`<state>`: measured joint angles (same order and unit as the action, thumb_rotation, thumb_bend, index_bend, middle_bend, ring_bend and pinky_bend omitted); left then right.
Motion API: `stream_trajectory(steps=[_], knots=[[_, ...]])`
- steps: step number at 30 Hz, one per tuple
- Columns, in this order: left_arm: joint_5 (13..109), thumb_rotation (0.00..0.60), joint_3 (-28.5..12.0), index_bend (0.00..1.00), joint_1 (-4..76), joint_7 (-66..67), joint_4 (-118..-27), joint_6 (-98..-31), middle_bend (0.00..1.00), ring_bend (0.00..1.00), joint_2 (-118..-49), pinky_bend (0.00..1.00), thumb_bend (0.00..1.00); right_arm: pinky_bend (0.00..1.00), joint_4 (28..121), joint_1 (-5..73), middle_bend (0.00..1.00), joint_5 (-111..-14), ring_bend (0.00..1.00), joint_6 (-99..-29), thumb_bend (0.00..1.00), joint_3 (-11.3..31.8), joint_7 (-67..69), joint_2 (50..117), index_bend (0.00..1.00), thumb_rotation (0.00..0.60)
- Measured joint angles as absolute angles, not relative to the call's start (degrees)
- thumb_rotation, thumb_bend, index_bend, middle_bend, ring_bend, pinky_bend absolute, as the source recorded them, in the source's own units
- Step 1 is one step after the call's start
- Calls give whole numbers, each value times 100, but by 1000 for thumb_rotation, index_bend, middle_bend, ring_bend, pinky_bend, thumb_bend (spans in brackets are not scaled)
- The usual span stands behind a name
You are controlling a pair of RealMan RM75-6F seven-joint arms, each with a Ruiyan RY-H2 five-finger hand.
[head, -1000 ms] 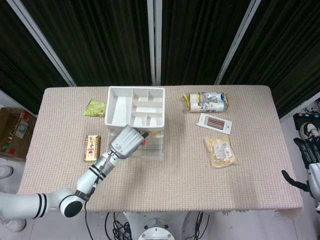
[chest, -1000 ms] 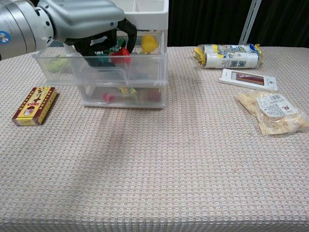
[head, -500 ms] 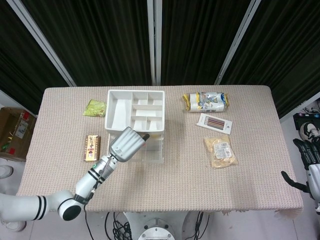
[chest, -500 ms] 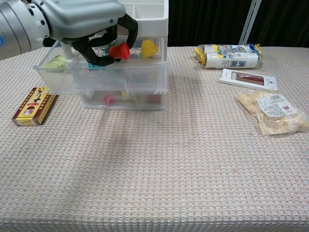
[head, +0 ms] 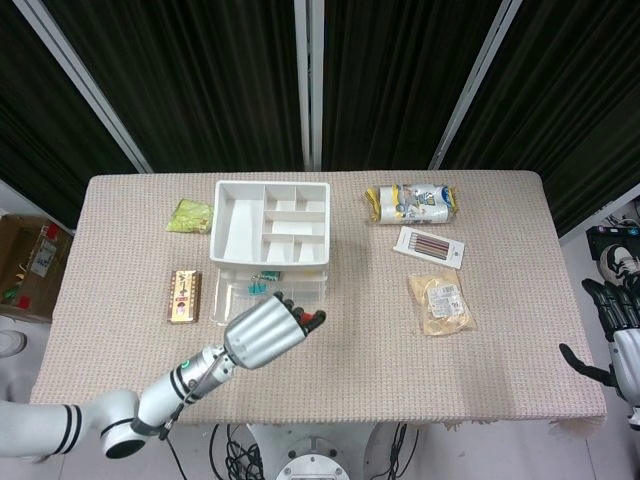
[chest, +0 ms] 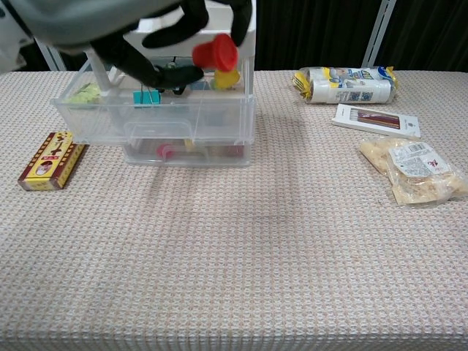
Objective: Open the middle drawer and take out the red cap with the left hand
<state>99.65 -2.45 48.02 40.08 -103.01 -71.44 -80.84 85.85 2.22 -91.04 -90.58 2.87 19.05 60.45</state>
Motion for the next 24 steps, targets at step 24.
stream_trajectory(steps=[24], knots=[[9646, 600, -185, 210, 4924, 4568, -9216, -5793, 782, 870, -9616, 1000, 218, 42, 8612, 152, 90, -9145, 0, -9127, 173, 232, 1864, 6043, 0, 600]])
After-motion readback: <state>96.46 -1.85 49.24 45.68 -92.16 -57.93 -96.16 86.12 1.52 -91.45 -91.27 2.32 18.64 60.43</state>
